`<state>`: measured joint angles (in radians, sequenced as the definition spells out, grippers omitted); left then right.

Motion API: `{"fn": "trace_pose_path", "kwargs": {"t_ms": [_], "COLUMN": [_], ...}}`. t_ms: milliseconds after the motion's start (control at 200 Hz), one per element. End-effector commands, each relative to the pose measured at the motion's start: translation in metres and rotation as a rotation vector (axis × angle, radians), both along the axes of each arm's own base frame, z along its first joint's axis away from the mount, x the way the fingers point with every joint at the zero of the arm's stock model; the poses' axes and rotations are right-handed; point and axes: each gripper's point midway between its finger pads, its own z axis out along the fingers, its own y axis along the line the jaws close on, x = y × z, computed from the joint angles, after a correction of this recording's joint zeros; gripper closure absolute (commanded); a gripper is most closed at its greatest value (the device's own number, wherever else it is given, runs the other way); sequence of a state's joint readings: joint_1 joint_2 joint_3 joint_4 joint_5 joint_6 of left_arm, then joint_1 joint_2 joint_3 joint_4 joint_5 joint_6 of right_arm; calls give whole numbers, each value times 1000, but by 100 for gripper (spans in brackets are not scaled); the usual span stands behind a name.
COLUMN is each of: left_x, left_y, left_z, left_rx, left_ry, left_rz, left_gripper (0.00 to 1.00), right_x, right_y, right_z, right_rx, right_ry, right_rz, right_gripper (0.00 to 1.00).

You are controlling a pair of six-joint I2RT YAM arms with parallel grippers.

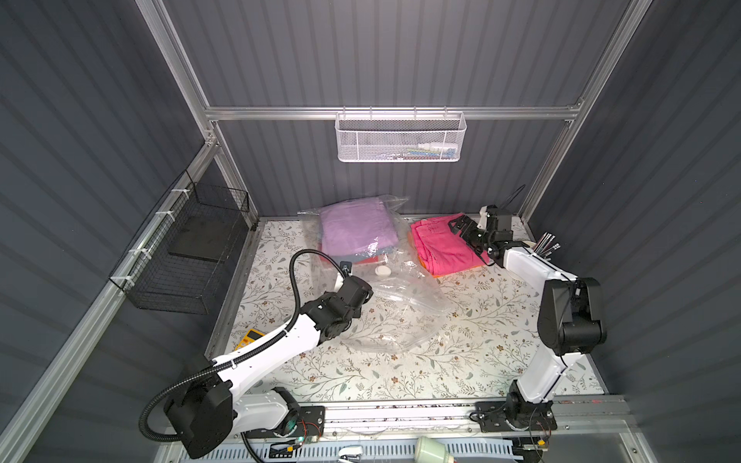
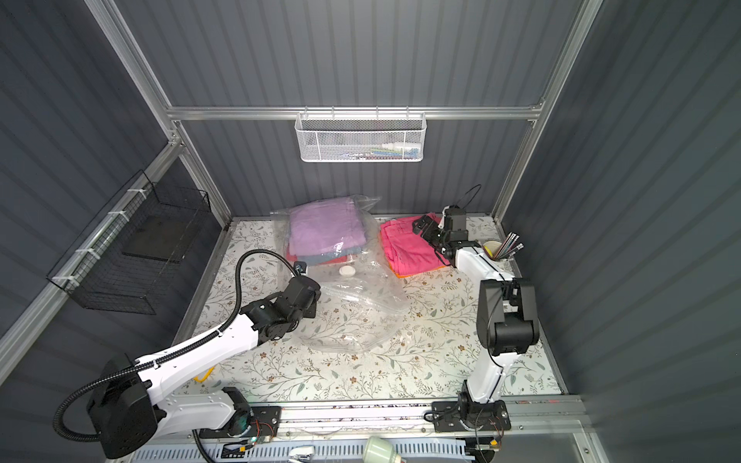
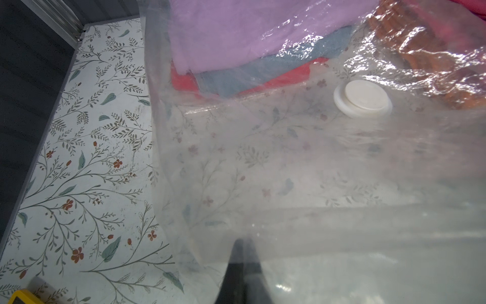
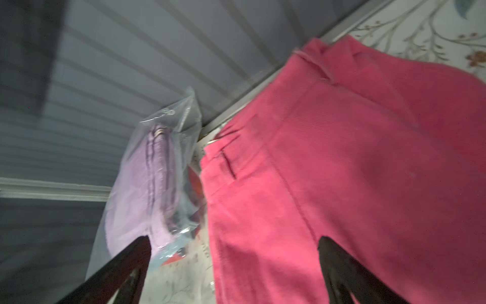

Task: Take the trousers out of the vacuum bag
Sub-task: Place the trousers at the center of the board.

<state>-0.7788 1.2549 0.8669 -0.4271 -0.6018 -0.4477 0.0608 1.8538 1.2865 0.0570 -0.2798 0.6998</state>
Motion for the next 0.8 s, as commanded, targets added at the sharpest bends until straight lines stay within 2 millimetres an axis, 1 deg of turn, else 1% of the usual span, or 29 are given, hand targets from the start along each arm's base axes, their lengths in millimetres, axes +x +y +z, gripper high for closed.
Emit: {"fn": "trace_pose_path", "kwargs": {"t_ms": [0,35,75,135,175,245,305,335,400,435,500,550,665,690,700,715,795], "left_x": [6,6,6,7,7,9,11,11,14,15,16,18,19,19,19,20,21], "left_y": [-5,-6,-6,-7,-7,-8,-9,-10,-12,-14,-15,-17,-22,-22,-23,-23,-25], "left_z": [13,14,15,18,20,23,26,27,30,31,32,33,31,30,29,30,26], "left_rx": [-13,-14,-13,-14,-10,-9,-9,-10,-10,-10,-7,-5,-6,-5,-3,-3,6], "left_ry": [-13,-15,-15,-22,-25,-34,-42,-46,-55,-59,-64,-66,-63,-60,-59,-60,-50], "left_rz": [-10,-14,-16,-22,-24,-30,-35,-39,-45,-51,-59,-66,-86,-88,-89,-90,-95], "left_gripper": [100,100,100,100,100,100,100,100,100,100,100,100,100,100,100,100,100], "right_x": [-11,-11,-12,-12,-15,-22,-35,-43,-65,-78,-103,-124,-170,-178,-185,-191,-216], "right_y": [-1,-1,0,1,1,3,7,12,24,32,46,61,91,99,101,103,123], "right_z": [-62,-64,-60,-42,-25,14,47,62,85,94,106,117,130,125,132,134,135], "right_rx": [13,17,22,28,27,24,27,28,23,14,1,3,6,4,12,17,47], "right_ry": [154,157,151,118,86,9,-54,-85,-136,-159,-190,-224,-276,-268,-287,-293,-302], "right_rz": [-9,-12,-9,-7,-8,-7,0,12,30,39,55,81,129,145,150,155,199], "right_gripper": [1,1,1,1,1,1,1,1,1,1,1,1,1,1,1,1,1]}}
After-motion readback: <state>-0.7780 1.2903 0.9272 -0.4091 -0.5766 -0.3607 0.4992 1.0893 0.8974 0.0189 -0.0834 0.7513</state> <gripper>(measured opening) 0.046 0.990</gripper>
